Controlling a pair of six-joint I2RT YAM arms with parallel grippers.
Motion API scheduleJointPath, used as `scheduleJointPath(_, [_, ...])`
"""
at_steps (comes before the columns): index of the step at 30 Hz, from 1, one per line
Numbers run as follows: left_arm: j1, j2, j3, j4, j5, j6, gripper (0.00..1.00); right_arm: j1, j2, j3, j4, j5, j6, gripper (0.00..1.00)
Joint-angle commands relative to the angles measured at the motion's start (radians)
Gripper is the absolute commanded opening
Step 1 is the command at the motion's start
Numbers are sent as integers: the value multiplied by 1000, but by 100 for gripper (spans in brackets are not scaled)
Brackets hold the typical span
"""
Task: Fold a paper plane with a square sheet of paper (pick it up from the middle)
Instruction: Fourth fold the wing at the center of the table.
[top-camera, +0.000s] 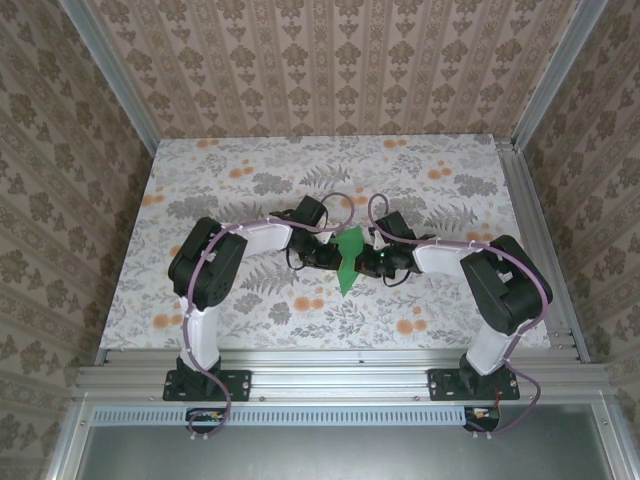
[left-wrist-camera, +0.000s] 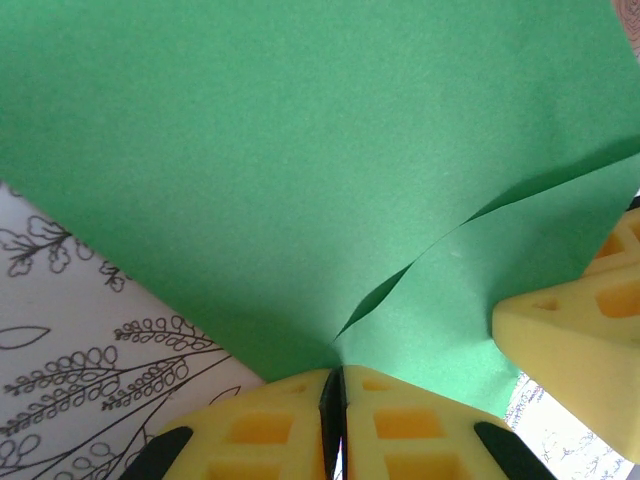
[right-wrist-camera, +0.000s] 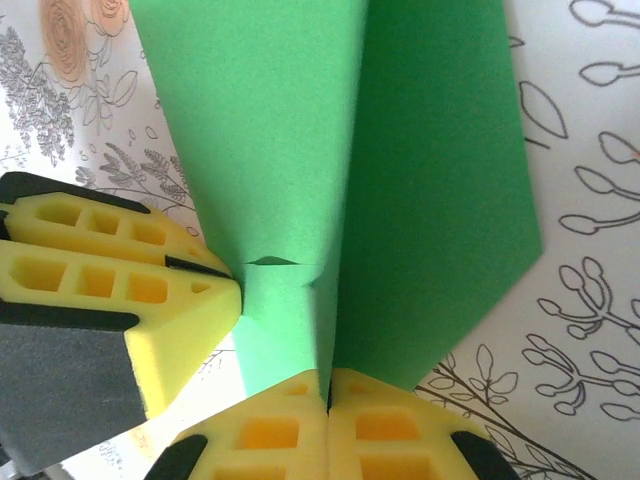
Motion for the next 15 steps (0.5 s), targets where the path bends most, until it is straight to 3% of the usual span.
scheduleJointPath(1, [7, 121, -78, -129, -174, 35, 13, 28, -7, 61, -119, 86, -37, 5])
scheduleJointPath(15, [9, 116, -87, -118, -171, 32, 13, 65, 9, 104, -80, 56, 6, 5])
